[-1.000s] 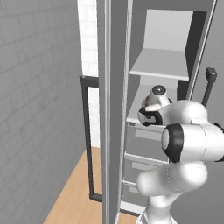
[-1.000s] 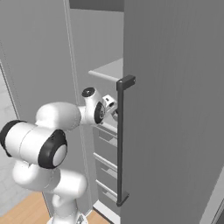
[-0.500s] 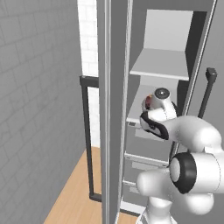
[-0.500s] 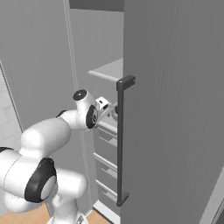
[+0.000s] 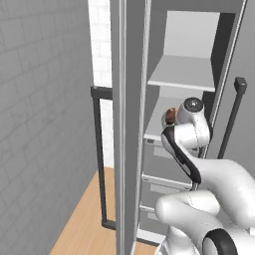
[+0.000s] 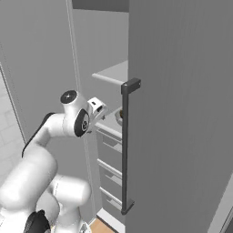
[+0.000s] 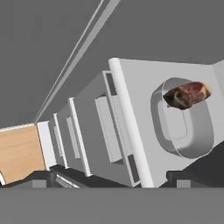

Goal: Take the meat container that has the steak and place it on the second highest rack of the freezer. Then take the vegetable container that has the squash and eggplant and place it on the highest rack of the freezer.

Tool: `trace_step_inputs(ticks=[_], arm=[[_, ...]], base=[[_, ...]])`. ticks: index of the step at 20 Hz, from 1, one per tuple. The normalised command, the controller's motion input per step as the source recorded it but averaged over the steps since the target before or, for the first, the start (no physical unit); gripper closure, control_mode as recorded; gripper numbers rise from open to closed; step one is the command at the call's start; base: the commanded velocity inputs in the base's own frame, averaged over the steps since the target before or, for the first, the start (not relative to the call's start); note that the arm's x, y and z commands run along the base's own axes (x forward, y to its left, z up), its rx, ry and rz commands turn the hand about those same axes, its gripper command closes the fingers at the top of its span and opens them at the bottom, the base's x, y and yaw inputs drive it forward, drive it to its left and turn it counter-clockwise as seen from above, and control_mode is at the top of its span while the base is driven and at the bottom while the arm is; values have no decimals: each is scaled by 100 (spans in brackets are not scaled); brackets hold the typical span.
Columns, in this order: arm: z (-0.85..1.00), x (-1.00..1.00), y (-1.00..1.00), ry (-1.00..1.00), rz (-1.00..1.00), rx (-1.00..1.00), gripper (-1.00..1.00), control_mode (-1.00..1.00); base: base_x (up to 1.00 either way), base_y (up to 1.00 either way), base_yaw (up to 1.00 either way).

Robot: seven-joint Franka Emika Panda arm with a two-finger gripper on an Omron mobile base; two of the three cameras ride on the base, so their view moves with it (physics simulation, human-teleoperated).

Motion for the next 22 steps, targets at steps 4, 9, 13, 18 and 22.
trace_step_inputs(ticks=[4,9,13,18,22], arm=[[57,-66,20,0,13,0,-100,-100],[40,-91,10,0,18,0,-100,-100],[56,-77,1,1,14,0,-100,-100],[71,-72,17,13,12,-1,-100,-100],[24,-61,6,20,0,-8,-100,-100]], base=[[0,0,0],[0,0,0],[0,0,0],[0,0,0],[0,0,0]])
